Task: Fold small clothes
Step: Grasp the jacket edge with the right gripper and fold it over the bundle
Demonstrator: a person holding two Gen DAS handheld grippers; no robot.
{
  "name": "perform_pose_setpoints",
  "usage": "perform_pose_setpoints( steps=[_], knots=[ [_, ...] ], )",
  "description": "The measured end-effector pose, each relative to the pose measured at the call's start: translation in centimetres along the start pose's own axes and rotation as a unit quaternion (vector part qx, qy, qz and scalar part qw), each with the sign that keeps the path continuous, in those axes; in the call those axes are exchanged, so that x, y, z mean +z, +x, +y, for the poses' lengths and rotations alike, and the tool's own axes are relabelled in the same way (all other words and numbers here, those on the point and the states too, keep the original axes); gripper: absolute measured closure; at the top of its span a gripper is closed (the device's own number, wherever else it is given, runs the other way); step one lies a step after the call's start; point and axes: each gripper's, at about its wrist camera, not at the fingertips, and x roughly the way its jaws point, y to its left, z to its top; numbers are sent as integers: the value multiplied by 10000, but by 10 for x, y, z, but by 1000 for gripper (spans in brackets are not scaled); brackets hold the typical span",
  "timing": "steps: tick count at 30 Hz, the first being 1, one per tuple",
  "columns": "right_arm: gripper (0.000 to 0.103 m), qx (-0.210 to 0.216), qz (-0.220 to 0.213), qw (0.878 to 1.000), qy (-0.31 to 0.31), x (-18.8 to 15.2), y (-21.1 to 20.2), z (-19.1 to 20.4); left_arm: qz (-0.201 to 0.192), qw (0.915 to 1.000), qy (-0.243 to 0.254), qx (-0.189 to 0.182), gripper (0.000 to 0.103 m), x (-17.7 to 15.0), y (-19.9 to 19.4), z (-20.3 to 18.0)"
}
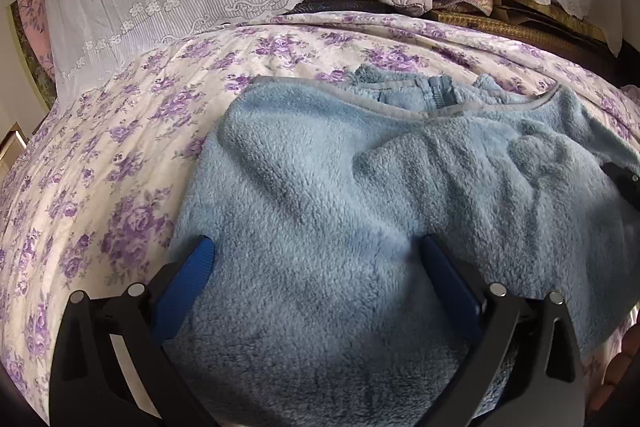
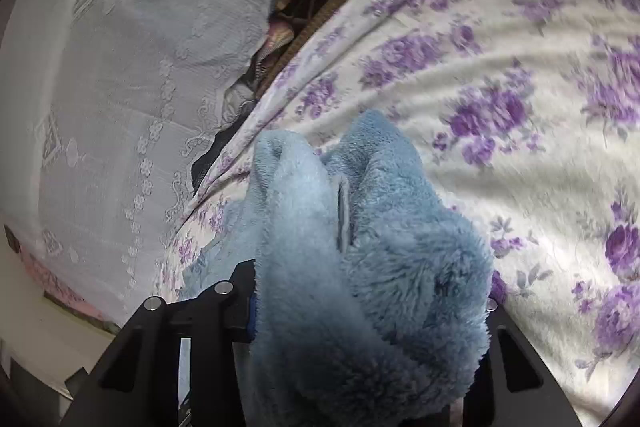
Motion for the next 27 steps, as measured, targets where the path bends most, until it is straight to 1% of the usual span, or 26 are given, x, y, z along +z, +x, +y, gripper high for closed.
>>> perform_pose_setpoints(
  steps=[4, 7, 9, 11, 12, 13, 14, 15, 16, 18, 20, 23, 27],
  knots=[
    [59, 25, -32, 9988, -498, 5, -1, 18, 11, 9999, 34, -122, 4, -4, -11, 9],
    [59, 15, -40, 9967, -806, 6, -3, 24, -75, 9996, 240, -99, 4, -8, -26, 18],
    [59, -7, -35, 9963, -857, 7, -3, 26, -238, 9980, 545, 196, 4, -13, -36, 29],
    [59, -23, -22, 9962, -866, 8, -3, 27, -396, 9949, 735, 562, 4, -18, -41, 41],
    [59, -26, -13, 9962, -873, 8, -4, 29, -467, 9928, 779, 782, 4, -21, -41, 53],
    [60, -17, -13, 9960, -889, 7, -6, 30, -468, 9928, 735, 820, 4, -21, -40, 61],
    [60, -3, -36, 9954, -954, 7, -7, 35, -427, 9939, 621, 801, 4, -20, -38, 71],
    [60, 2, -62, 9946, -1037, 6, -9, 39, -292, 9964, 371, 701, 4, -18, -31, 83],
    [60, 0, -98, 9934, -1139, 5, -9, 46, -120, 9984, 120, 541, 4, -14, -24, 92],
    [60, 33, -156, 9905, -1368, 1, -13, 60, 108, 9995, -195, 234, 4, -7, -11, 103],
    [60, 36, -172, 9883, -1513, -2, -15, 72, 103, 9995, -192, 242, 4, -4, -5, 104],
    [61, 22, -202, 9850, -1715, -8, -16, 88, 114, 9994, -60, 316, 4, -1, 3, 98],
    [62, 14, -172, 9833, -1811, -14, -14, 105, 165, 9995, -90, 241, 4, 0, 7, 99]
  ],
)
